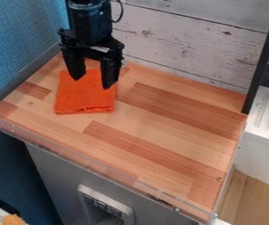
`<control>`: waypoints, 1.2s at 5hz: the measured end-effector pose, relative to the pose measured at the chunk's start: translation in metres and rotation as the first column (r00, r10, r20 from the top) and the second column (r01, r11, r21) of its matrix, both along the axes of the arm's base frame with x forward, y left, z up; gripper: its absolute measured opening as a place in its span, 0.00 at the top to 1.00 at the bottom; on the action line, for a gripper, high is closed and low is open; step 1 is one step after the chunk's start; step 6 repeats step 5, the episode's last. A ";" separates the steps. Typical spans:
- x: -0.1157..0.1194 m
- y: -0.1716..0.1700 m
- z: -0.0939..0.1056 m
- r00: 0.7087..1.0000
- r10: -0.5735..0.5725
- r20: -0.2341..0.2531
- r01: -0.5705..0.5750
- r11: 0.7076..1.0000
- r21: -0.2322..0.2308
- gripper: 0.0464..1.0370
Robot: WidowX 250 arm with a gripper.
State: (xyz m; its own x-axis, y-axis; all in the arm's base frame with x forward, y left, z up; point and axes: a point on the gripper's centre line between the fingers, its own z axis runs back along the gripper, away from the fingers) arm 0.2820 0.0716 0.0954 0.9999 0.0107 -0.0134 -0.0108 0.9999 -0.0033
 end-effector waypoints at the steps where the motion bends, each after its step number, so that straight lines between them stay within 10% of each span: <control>1: 0.000 -0.001 0.003 1.000 0.006 -0.009 -0.006 1.000 -0.002 0.04; 6: 0.009 -0.006 0.006 1.000 0.010 0.028 -0.011 1.000 0.018 0.04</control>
